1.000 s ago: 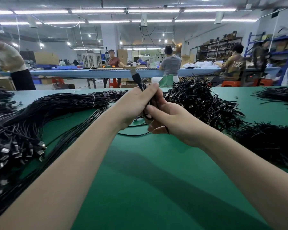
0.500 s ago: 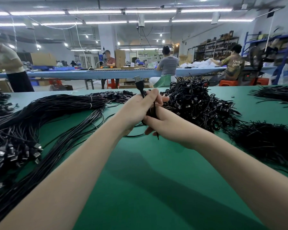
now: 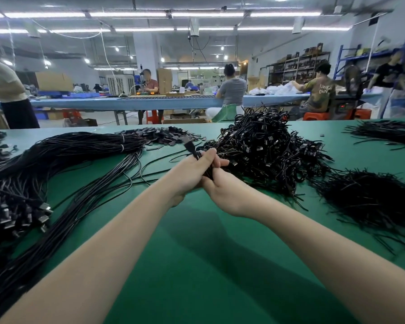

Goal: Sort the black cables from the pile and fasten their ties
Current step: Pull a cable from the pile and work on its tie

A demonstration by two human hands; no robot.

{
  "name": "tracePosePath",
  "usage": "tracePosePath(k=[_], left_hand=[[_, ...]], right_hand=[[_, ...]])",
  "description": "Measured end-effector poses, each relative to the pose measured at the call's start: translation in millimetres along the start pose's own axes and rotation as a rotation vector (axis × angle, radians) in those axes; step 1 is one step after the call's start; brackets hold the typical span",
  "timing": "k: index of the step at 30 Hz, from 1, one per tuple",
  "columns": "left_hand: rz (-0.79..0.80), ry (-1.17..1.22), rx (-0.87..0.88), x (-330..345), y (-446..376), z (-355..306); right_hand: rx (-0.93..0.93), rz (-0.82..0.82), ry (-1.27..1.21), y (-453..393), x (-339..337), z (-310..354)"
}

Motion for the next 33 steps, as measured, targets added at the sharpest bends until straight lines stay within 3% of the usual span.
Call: tracePosePath(k=[3,5,7,9,11,12,14,16,20,23,26,29,33], left_hand=[[-0.005,0.211,-0.126,8.6,-3.1,26.1],[0.05,0.331,-0.219,17.4,-3.5,40.7],[0.062,0.328,-0.223,20.0,-2.0,45.2],[-0.109,-0.033,-0.048,1.3,-1.0,33.6],[-0.325,-0.704,0.26,-10.0,5.8,7.3],[-0.328,-1.031,0.349,-2.3,7.2,1.1],[-0.246,-1.486,0.361,11.9,4.0,7.1],[-0.205,-1.658,0.376,16.9,3.3,8.9],[-0.134,-1.918,0.647,41.1,19.4,0.4],[-0.077,-1.925,0.782,56.3,32.5,1.7],[-0.033,-1.909,0.814,68.6,40.2,9.8],[-0.123,-1.706,0.535,55.3,37.7,16.4],[-0.262,-1.277,0.149,16.1,26.0,40.0]], right_hand=[[0.058,-0.091,0.423,1.3,4.4,-18.8],[0.144,-0.092,0.425,2.3,5.7,-36.7],[0.233,-0.063,0.254,0.6,2.6,-54.8],[0.274,-0.057,0.118,-2.2,-5.7,-68.1],[0.283,-0.013,0.103,-3.5,-9.5,-71.4],[0.253,0.032,0.137,-5.7,-8.3,-68.9],[0.192,0.128,0.226,-7.8,-4.5,-59.1],[0.175,0.215,0.275,-4.9,-5.0,-52.5],[0.129,0.367,0.265,13.1,-9.1,-45.3],[0.071,0.421,0.401,36.8,-3.4,-38.0],[-0.047,0.335,0.901,55.6,0.4,-36.4],[-0.025,0.162,1.086,59.9,-39.4,-44.1],[0.274,0.142,1.28,77.9,-137.5,-92.4]])
Point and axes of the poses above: each hand's wrist, its own y-axis away from the middle knuckle, its own x-axis out of the palm, z = x × y, the point moved 7 cm from there along -y, towards the middle knuckle, and after that the axes turned 8 degrees about z, right-handed, at the moved point
